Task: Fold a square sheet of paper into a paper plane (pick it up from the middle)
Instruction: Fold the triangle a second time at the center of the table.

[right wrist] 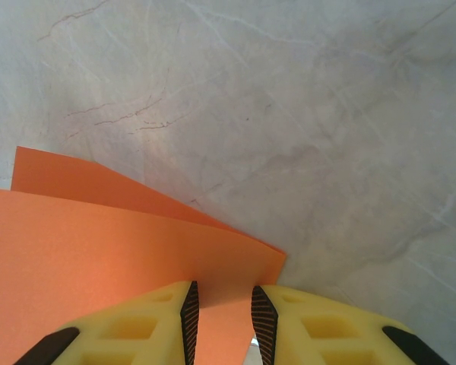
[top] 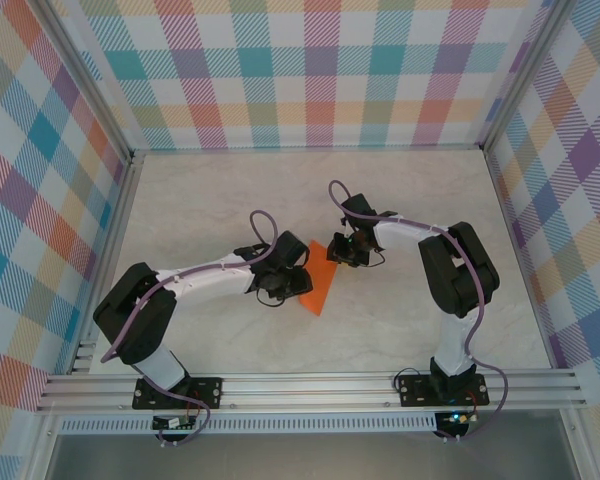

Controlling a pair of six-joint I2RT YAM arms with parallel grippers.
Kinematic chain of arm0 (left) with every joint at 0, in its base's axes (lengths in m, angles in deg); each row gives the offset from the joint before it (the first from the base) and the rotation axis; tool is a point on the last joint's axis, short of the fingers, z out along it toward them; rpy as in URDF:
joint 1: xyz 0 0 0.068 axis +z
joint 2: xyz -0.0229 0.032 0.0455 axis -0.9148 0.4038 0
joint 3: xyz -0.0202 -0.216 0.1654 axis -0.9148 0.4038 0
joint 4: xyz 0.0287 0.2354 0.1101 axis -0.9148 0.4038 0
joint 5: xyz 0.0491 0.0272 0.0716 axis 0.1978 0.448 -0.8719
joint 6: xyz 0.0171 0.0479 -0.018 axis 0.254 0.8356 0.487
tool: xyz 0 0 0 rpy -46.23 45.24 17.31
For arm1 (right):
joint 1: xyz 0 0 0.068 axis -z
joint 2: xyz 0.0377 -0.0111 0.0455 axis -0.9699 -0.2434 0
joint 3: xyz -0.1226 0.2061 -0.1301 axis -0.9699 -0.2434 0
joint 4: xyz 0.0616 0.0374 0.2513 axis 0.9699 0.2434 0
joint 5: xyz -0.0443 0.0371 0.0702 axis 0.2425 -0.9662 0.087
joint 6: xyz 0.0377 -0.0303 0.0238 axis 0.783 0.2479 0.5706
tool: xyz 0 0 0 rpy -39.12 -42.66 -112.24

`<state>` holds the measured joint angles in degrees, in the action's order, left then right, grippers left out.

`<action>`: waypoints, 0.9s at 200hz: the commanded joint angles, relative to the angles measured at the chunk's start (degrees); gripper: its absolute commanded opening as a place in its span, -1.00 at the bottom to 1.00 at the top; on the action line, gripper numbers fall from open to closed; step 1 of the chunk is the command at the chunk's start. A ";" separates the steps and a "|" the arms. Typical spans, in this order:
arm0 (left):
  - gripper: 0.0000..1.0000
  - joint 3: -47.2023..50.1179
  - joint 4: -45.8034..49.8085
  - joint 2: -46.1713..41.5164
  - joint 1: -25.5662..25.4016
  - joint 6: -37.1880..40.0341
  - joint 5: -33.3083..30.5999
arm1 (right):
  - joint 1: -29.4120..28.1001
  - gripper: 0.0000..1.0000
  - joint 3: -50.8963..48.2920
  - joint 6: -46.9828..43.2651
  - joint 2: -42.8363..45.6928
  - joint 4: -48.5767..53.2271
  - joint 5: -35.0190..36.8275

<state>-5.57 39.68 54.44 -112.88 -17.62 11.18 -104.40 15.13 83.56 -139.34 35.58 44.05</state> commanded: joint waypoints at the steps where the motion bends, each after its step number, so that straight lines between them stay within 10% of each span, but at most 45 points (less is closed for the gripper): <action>1: -0.28 0.23 4.62 0.15 -0.84 0.13 -1.56 | -0.91 -0.40 -3.30 0.54 -5.65 -0.74 0.02; 108: -0.32 0.29 3.14 1.19 -0.77 0.28 1.48 | -0.87 -0.40 -3.50 0.67 -5.76 -0.84 0.02; 180: 0.10 6.95 -15.34 1.16 -0.70 -0.65 12.54 | -0.92 -0.41 -3.32 0.67 -5.84 -1.01 -0.16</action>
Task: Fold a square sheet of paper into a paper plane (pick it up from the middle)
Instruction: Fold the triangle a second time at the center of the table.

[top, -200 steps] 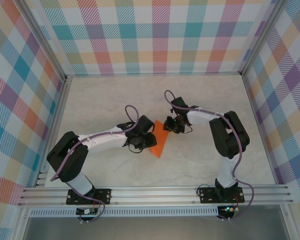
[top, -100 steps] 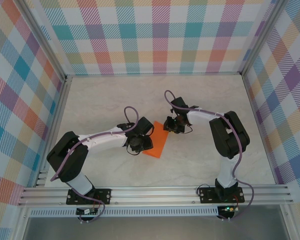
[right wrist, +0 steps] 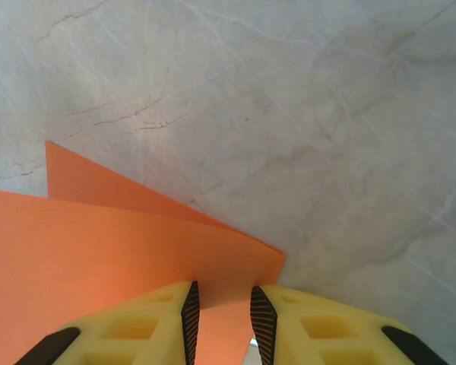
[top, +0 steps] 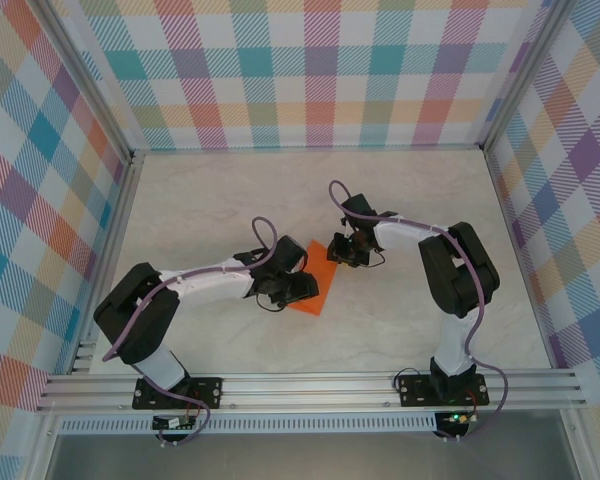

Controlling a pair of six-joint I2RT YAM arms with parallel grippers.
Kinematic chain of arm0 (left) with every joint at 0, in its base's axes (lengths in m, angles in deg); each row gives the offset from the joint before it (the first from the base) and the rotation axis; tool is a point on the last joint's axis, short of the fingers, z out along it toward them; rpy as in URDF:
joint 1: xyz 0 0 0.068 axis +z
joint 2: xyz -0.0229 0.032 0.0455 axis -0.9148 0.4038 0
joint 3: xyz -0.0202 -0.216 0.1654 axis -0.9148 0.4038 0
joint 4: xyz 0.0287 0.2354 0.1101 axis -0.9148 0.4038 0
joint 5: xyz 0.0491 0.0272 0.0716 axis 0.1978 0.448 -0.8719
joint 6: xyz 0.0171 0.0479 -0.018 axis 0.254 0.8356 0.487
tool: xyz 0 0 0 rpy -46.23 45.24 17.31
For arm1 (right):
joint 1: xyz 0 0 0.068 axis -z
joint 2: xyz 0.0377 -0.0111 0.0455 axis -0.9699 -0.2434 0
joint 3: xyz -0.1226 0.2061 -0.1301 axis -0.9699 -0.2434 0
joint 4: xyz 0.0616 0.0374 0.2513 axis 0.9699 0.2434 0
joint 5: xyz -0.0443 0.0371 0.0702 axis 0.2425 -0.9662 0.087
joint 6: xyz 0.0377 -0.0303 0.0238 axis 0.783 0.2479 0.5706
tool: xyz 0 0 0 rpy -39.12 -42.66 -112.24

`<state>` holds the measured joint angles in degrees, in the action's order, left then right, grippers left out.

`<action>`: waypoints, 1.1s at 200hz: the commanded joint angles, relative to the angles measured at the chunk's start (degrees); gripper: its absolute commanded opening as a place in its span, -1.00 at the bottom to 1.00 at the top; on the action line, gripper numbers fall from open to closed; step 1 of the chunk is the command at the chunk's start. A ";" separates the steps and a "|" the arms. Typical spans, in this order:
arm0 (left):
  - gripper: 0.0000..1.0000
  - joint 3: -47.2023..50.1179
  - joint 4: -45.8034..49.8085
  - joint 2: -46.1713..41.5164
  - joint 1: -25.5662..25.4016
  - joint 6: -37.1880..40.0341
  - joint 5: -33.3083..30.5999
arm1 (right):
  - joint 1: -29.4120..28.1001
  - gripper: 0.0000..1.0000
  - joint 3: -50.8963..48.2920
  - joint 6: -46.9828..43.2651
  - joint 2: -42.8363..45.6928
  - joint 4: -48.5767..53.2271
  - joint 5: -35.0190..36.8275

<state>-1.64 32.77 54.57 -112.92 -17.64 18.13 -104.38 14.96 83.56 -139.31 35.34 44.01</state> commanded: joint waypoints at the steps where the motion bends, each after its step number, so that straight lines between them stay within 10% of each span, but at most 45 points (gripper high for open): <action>1: 0.11 3.09 -8.66 0.99 -0.64 -0.74 5.71 | -0.96 -0.40 -3.15 0.67 -5.87 -0.77 -0.11; 220: 0.19 13.46 -36.81 -0.01 8.11 -5.23 14.16 | -0.91 -0.41 -3.06 0.68 -6.04 -0.52 -0.12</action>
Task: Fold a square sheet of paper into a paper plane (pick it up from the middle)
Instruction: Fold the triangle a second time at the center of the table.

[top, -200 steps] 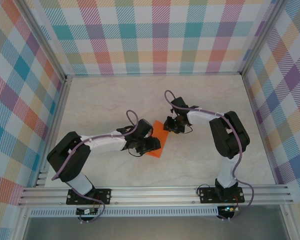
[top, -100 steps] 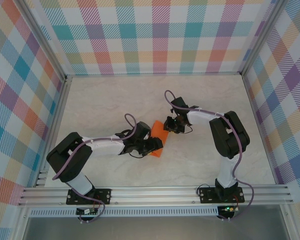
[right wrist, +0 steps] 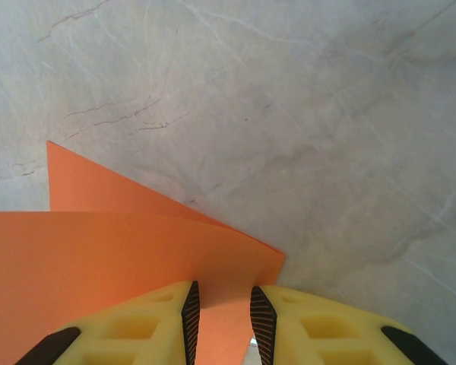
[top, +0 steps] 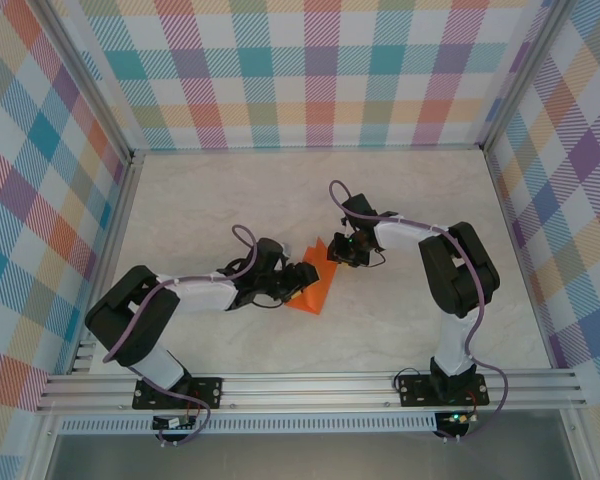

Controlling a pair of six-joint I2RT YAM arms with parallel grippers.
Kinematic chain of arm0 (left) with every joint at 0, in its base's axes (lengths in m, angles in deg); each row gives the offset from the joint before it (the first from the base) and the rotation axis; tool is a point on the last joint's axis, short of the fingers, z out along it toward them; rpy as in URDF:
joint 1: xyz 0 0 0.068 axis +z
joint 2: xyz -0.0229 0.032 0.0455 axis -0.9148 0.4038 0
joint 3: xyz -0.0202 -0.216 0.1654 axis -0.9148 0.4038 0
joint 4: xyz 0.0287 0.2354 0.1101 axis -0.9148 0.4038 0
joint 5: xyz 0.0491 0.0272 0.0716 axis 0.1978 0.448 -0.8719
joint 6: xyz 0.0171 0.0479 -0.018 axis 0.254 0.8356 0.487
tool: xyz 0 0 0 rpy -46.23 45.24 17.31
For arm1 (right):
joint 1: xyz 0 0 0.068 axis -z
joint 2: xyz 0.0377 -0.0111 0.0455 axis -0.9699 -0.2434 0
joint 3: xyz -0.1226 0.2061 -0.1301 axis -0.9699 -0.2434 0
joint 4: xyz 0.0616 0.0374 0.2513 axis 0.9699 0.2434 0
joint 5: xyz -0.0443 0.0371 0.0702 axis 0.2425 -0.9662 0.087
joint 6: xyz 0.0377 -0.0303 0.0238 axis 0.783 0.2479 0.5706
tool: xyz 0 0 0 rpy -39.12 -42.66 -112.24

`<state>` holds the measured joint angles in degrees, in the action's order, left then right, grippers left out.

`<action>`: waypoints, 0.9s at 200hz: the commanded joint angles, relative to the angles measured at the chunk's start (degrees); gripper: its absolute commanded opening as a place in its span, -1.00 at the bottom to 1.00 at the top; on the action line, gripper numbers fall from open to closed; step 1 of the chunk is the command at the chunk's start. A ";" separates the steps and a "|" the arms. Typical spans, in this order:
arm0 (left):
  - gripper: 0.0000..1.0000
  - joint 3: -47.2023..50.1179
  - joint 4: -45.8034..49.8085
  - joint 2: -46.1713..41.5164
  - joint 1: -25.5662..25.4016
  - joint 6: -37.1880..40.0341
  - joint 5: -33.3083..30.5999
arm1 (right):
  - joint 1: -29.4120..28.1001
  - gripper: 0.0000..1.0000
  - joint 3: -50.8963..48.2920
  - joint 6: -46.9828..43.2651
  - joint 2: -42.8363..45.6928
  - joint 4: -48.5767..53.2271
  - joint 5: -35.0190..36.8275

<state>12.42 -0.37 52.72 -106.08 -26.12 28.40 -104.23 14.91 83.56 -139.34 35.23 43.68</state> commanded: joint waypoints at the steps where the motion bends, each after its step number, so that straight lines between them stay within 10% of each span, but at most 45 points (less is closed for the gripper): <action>1: 0.19 -0.60 -3.74 1.89 1.29 3.38 3.98 | -1.05 -0.41 -3.02 0.63 -6.02 -0.41 0.21; 89: 0.13 -6.48 4.67 3.39 2.13 20.36 7.55 | -1.04 -0.41 -2.93 0.58 -6.41 -0.32 0.37; 180: -0.07 -10.19 7.35 8.57 3.43 21.90 7.08 | -1.05 -0.42 -2.92 0.76 -6.33 -0.16 0.33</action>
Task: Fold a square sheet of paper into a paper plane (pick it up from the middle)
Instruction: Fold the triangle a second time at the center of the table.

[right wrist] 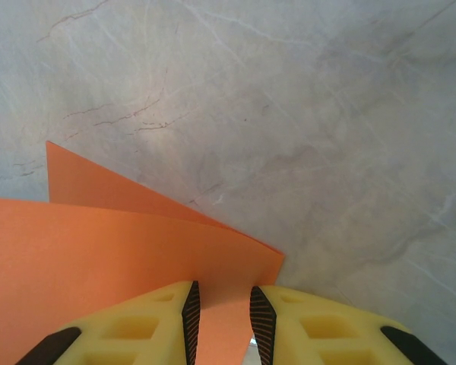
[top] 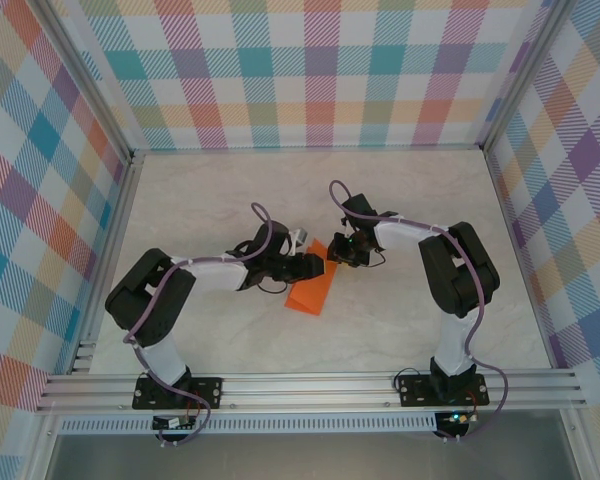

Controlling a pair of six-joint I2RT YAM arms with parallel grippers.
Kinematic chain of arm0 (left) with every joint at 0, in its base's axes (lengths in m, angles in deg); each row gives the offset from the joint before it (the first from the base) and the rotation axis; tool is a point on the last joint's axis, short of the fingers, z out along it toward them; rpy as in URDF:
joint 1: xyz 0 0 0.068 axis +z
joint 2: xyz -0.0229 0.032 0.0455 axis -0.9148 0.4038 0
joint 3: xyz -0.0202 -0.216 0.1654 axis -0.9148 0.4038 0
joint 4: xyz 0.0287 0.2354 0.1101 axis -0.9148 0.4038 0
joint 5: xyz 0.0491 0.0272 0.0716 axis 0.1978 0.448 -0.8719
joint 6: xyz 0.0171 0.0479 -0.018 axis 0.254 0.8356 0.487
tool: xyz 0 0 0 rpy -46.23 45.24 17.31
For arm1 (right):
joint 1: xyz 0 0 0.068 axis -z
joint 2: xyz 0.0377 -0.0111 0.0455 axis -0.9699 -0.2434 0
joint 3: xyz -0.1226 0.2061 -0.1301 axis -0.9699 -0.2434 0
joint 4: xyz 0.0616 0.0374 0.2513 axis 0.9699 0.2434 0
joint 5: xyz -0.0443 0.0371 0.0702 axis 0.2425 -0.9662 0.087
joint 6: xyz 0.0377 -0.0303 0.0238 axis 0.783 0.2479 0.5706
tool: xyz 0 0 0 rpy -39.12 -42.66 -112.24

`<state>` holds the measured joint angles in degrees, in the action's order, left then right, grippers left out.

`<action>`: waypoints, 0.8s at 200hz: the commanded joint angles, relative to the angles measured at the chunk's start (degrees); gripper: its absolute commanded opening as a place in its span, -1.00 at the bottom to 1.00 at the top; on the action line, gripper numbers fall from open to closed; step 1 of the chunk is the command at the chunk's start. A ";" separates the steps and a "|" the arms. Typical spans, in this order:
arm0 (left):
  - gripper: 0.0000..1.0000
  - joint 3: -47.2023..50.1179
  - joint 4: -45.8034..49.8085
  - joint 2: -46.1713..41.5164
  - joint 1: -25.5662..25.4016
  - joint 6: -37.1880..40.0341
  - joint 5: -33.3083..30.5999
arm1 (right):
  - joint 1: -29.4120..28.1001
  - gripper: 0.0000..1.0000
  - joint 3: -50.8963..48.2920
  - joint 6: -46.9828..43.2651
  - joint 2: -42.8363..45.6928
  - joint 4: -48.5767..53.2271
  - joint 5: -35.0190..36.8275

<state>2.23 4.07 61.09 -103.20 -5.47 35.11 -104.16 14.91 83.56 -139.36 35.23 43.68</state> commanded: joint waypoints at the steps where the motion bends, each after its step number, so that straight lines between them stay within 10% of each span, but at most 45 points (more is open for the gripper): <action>1: -0.07 0.13 3.01 0.13 0.54 1.27 0.32 | -1.11 -0.42 -2.88 0.76 -6.33 -0.15 0.32; 103: -0.95 7.80 5.76 -6.01 0.54 -6.10 -10.37 | -1.17 -0.42 -0.37 -2.50 0.67 -2.86 -5.46; 160: -0.99 10.54 6.32 -10.26 0.54 -12.35 -19.24 | -2.30 -0.49 -3.20 -2.65 6.96 -4.66 -10.73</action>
<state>11.23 8.77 54.27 -103.20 -13.97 22.13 -105.41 13.08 81.64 -134.96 32.55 36.75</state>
